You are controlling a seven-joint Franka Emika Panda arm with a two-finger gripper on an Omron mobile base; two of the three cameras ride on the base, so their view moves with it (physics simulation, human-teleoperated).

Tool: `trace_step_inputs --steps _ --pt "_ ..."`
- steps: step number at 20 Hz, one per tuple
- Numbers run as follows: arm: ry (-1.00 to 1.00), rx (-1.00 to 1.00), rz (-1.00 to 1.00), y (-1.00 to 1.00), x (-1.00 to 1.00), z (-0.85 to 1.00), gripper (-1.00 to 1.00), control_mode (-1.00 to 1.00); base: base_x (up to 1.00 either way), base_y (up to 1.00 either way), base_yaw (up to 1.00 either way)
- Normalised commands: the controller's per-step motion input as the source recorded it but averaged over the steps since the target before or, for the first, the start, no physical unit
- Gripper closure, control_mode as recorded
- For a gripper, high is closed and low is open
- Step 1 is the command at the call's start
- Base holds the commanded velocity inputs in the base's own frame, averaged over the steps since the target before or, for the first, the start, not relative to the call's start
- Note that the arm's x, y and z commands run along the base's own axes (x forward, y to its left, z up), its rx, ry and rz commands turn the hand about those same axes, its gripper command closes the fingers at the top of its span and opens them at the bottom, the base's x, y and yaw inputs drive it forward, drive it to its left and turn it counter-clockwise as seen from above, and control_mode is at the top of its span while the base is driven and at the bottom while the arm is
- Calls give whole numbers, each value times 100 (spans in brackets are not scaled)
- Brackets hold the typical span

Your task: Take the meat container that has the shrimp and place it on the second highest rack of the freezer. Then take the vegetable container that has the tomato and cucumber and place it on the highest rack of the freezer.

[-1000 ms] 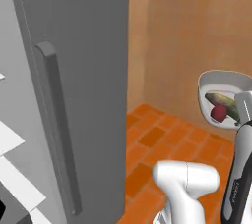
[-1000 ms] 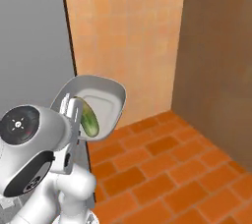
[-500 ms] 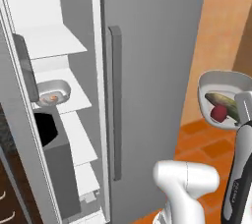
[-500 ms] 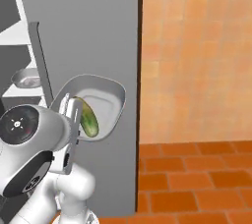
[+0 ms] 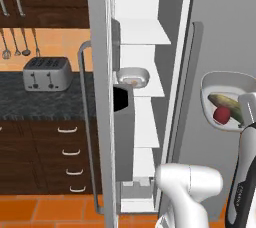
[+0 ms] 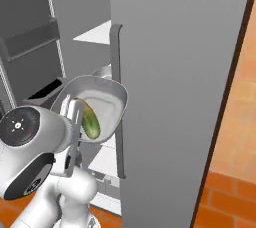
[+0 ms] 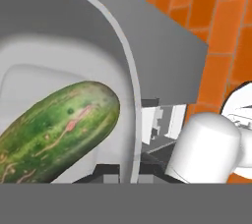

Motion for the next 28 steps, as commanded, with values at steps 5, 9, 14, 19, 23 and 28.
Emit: trace_step_inputs --steps 5,9,14,19,23,28 --pt "0 0 0 0 0 0 100 100 40 26 52" --pt "0 0 0 0 0 0 100 100 48 13 30" --pt "0 0 0 0 0 0 100 100 50 40 29" --pt "-2 0 9 7 4 0 100 -100 21 32 38" --pt "-5 0 9 52 2 30 100 -100 0 0 0" --pt "-14 0 15 79 0 25 100 -100 0 0 0"
